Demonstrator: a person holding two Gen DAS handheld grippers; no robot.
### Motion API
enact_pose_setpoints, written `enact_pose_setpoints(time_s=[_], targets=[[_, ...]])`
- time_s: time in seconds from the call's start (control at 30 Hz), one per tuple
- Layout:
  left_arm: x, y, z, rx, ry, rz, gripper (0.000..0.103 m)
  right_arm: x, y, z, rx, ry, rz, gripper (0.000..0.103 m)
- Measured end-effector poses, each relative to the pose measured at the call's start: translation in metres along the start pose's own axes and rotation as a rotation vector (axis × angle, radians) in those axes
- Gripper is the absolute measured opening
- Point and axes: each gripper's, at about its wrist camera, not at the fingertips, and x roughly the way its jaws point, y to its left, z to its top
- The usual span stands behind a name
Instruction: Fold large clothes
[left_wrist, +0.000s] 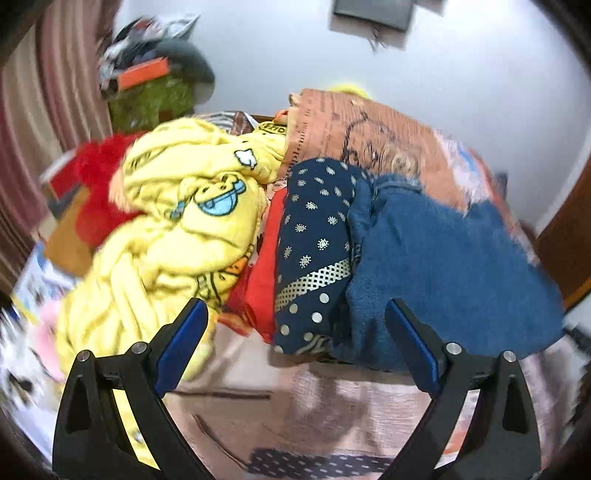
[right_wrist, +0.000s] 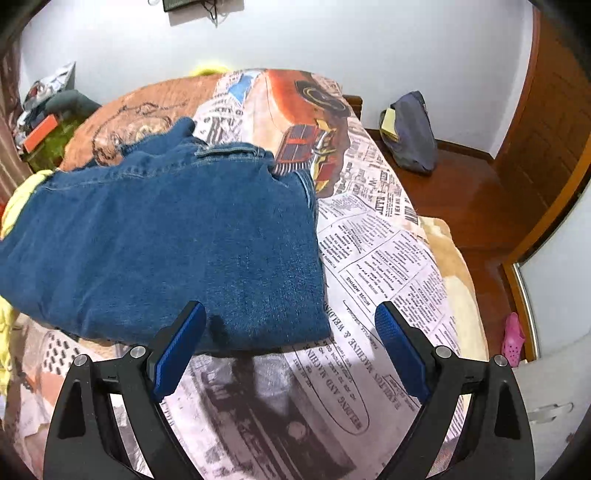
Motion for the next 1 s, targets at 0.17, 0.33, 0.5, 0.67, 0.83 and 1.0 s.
enact_pose_setpoints(time_s=[0.17, 0.33, 0.5, 0.67, 0.83, 1.0], targets=[[-0.002, 0.005, -0.019, -0.148, 0.043, -0.171, 0.097, -0.01, 0.007, -0.002, 0.005, -0.019, 0.038, 0.091], [0.025, -0.016, -0.034, -0.209, 0.133, -0.31, 0.097, -0.008, 0.019, -0.003, -0.015, -0.018, 0.069, 0.091], [0.066, -0.034, -0.045, -0.275, 0.221, -0.376, 0.086, -0.006, 0.032, -0.005, -0.039, -0.013, 0.09, 0.091], [0.068, -0.049, -0.035, -0.3, 0.207, -0.448, 0.063, -0.004, 0.041, -0.008, -0.063, -0.002, 0.091, 0.091], [0.043, -0.069, -0.012, -0.208, 0.094, -0.482, 0.063, -0.003, 0.047, -0.008, -0.073, -0.005, 0.096, 0.091], [0.057, -0.07, -0.01, -0.263, 0.07, -0.474, 0.063, -0.004, 0.053, -0.006, -0.057, -0.015, 0.126, 0.091]])
